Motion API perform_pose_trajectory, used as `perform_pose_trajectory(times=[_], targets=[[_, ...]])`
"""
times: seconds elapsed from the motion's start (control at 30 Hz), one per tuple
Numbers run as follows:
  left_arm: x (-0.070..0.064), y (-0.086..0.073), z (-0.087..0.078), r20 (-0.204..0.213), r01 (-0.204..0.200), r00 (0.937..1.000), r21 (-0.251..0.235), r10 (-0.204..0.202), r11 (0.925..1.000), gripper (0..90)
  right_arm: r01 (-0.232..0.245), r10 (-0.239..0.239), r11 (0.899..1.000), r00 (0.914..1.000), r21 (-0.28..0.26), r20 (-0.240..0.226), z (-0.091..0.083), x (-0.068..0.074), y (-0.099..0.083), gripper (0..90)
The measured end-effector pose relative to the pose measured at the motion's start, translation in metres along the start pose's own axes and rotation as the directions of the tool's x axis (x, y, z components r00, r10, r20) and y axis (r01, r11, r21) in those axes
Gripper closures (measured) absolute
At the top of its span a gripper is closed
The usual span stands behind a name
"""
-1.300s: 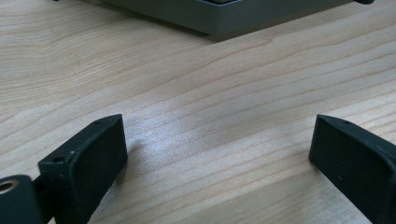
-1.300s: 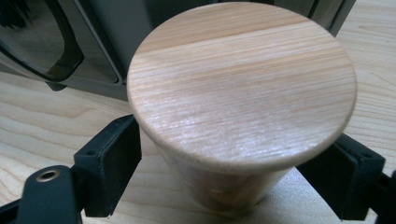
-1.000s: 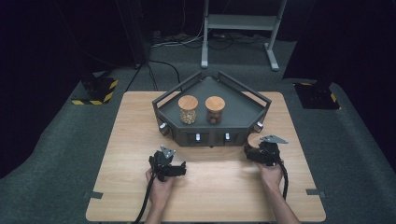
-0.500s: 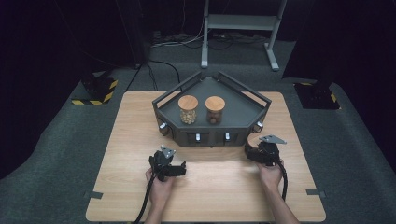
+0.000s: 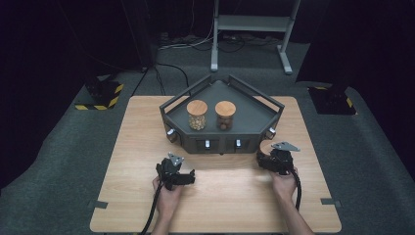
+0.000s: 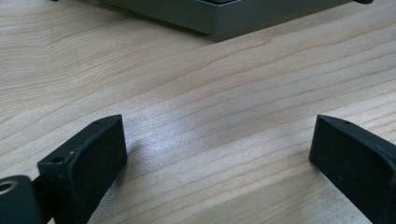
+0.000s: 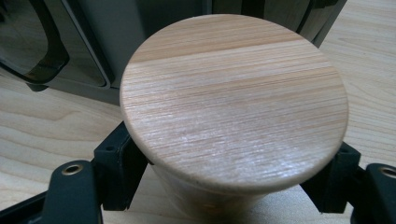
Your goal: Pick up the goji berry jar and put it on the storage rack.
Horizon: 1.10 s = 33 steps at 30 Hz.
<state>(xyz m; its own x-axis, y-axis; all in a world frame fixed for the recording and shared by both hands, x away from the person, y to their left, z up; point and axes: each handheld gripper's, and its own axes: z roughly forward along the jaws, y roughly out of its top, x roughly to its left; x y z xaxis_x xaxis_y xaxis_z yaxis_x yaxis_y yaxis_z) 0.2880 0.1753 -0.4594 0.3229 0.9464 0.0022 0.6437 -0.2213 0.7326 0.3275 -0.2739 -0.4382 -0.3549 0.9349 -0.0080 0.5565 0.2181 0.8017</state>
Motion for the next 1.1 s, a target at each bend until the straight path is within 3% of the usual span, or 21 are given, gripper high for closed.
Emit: perform_pose_trajectory(times=[0.27,0.6,0.87,1.1], targets=[[0.0,0.0,0.0,0.0,0.0,1.0,0.0,0.0,1.0,4.0,0.008,-0.008,1.0,1.0,-0.004,-0.003,-0.008,-0.003,0.001,25.5],[0.0,0.0,0.0,0.0,0.0,1.0,0.0,0.0,1.0,4.0,0.058,-0.058,0.998,0.9981,0.002,-0.02,-0.022,-0.009,0.006,25.5],[0.0,0.0,0.0,0.0,0.0,1.0,0.001,0.0,1.0,3.9,0.084,-0.084,0.996,0.9945,-0.01,-0.063,-0.041,-0.021,0.016,25.6],[0.0,0.0,0.0,-0.001,-0.002,1.0,0.001,0.002,1.0,3.9,0.107,-0.105,0.994,0.9887,0.01,-0.107,-0.05,-0.023,0.032,25.6]])
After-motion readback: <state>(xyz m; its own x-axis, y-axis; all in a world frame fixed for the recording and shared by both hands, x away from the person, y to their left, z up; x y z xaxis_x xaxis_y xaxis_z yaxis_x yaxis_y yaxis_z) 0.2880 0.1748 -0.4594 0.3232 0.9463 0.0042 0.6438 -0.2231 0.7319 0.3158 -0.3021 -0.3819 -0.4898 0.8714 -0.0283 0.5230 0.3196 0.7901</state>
